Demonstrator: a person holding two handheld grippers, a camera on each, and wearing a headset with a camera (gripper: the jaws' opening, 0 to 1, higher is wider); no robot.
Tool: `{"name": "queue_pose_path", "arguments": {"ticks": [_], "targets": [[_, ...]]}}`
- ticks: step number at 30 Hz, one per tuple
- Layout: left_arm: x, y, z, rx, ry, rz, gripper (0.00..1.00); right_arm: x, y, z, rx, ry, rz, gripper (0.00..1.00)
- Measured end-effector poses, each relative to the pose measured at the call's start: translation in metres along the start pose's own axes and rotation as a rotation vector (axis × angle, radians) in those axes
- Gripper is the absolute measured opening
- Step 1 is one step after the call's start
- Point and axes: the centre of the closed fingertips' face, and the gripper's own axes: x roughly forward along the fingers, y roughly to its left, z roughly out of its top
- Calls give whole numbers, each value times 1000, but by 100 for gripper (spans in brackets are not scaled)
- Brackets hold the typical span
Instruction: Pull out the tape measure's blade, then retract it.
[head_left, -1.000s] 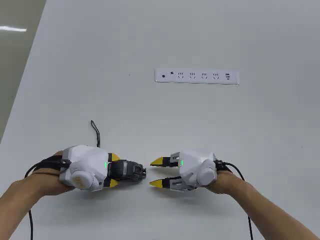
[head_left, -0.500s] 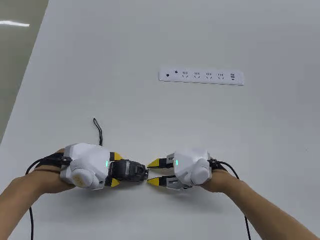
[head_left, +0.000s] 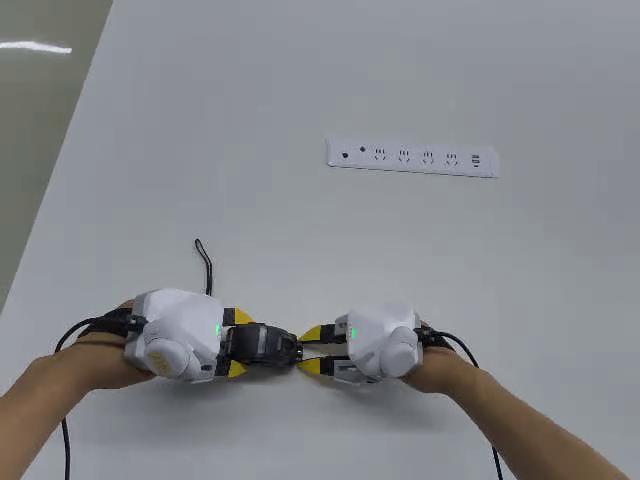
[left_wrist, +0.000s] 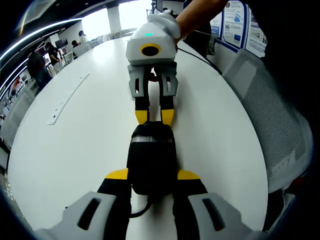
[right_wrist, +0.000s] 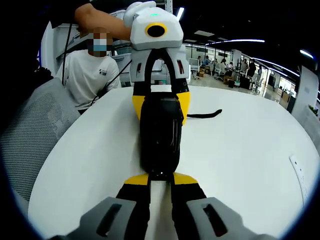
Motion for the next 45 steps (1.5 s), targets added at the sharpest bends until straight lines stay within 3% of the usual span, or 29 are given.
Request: {"name": "queue_pose_path", "arguments": {"ticks": [27,45], "targets": [[-4,0,-5,-17,22,13,27,-7,2,10,11,-21,12,10],[-3,1,-4,-33,33,13,27,-26,1,-5,10,-13,5,10]]}}
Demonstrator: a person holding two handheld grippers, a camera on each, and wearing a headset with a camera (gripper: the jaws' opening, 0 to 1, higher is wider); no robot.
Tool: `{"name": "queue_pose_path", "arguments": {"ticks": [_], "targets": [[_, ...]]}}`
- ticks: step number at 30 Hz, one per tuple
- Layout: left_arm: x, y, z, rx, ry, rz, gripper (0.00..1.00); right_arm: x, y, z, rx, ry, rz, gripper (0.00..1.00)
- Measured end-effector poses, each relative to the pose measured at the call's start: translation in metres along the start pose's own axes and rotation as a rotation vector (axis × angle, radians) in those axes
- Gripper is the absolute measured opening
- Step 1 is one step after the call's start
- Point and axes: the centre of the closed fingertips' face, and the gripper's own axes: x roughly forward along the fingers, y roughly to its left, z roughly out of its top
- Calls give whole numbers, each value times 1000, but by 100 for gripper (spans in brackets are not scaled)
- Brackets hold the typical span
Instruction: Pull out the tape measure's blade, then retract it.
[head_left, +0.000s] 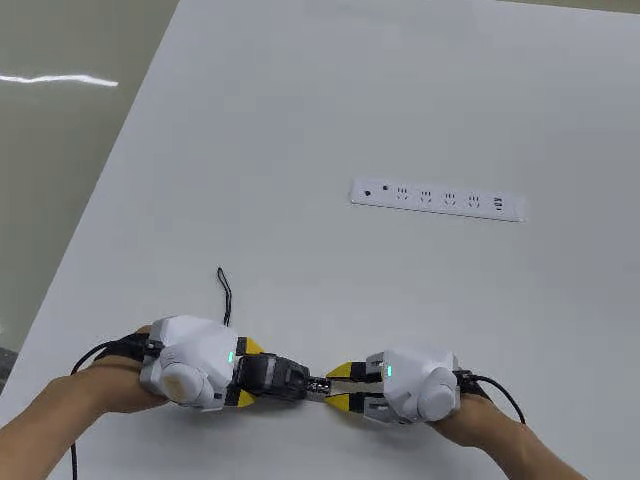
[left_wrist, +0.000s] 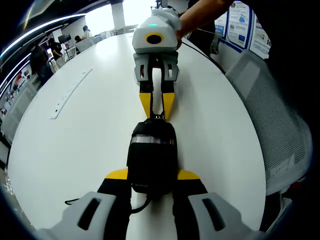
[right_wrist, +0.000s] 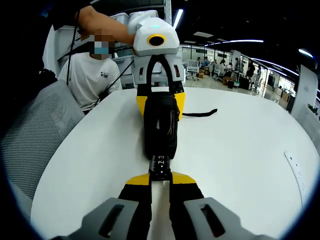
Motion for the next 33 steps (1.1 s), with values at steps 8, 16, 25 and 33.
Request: {"name": "queue_pose_path", "arguments": {"ticks": [8,16,25,33], "targets": [[0,0,0,-2,8,1,27,-4,0,-3,9,1,-3,10],[0,0,0,-6,15,-1,27,-8,1,-6,14,3,-11,10],[1,0,-1,-8,20,-2,27,-16,1,-12,25,6,-17,9],[1,0,0,-10,23,-1,27,-23,1,-15,29,9,-23,10]]}}
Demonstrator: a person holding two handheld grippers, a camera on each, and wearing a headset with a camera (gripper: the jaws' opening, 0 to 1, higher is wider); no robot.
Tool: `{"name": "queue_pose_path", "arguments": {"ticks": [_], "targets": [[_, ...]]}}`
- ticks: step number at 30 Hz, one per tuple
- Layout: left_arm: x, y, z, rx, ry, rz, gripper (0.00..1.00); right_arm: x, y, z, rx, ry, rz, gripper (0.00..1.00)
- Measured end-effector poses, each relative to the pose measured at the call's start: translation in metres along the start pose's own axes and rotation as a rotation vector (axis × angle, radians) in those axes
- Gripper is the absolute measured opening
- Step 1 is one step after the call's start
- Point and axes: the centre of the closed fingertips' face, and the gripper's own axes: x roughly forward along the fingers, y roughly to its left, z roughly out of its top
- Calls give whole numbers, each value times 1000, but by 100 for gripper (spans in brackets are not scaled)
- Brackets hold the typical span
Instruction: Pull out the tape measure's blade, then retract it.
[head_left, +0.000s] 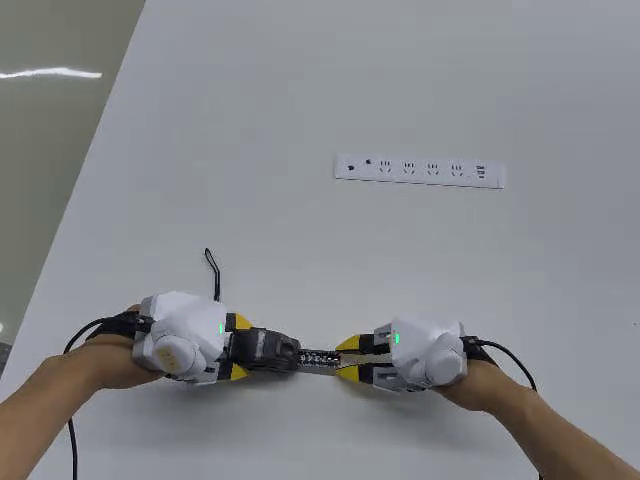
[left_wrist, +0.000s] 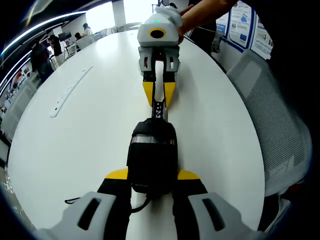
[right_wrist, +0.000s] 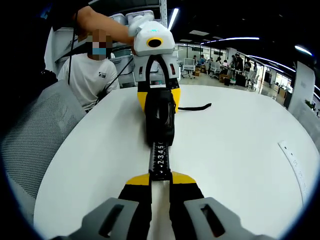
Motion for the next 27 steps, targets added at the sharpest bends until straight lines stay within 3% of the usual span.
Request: {"name": "queue_pose_path", "arguments": {"ticks": [27], "targets": [[0,0,0,-7,9,5,27,-17,0,-13,23,3,1,10]]}}
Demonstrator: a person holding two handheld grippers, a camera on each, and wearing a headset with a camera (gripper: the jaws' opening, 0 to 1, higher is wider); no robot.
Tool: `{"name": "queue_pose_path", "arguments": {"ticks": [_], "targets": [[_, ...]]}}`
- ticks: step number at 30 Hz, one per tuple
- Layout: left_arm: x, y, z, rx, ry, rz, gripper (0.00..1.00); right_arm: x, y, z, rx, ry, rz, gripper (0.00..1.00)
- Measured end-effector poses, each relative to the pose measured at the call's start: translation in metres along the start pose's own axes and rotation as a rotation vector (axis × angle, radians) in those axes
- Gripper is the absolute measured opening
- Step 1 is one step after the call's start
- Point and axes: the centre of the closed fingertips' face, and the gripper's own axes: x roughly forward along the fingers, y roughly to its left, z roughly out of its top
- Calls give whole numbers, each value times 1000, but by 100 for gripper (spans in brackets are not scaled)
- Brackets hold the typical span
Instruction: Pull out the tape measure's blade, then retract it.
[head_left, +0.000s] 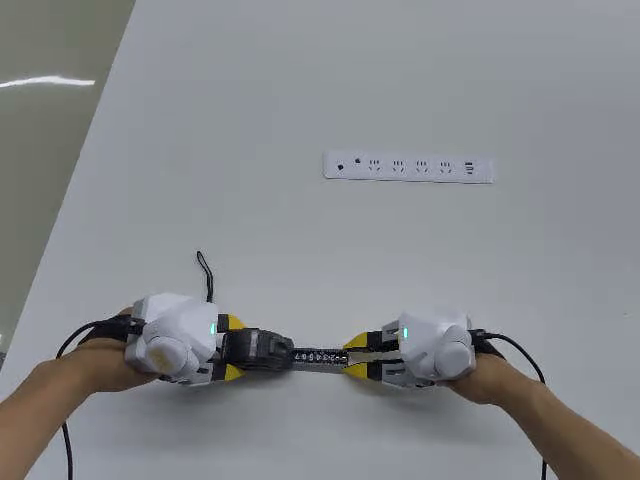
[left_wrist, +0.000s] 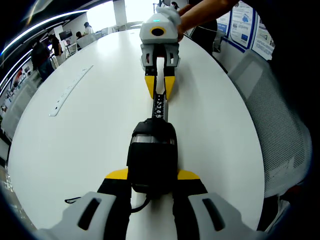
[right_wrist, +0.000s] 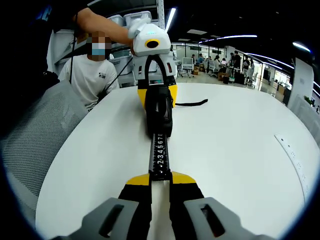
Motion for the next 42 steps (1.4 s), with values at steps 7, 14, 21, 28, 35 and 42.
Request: {"name": "queue_pose_path", "arguments": {"ticks": [7,14,21,28,35,42], "targets": [[0,0,0,-1,2,3,27,-6,-1,-5,2,5,-2,10],[0,0,0,-3,5,3,27,-13,-1,-9,6,11,-6,10],[1,0,0,-5,6,4,27,-19,-1,-15,7,18,-10,9],[1,0,0,-6,7,4,27,-23,-1,-18,8,22,-12,9],[1,0,1,-9,7,5,27,-28,-2,-21,9,26,-14,9],[2,1,1,-10,8,4,27,-32,-2,-25,15,29,-17,9]]}}
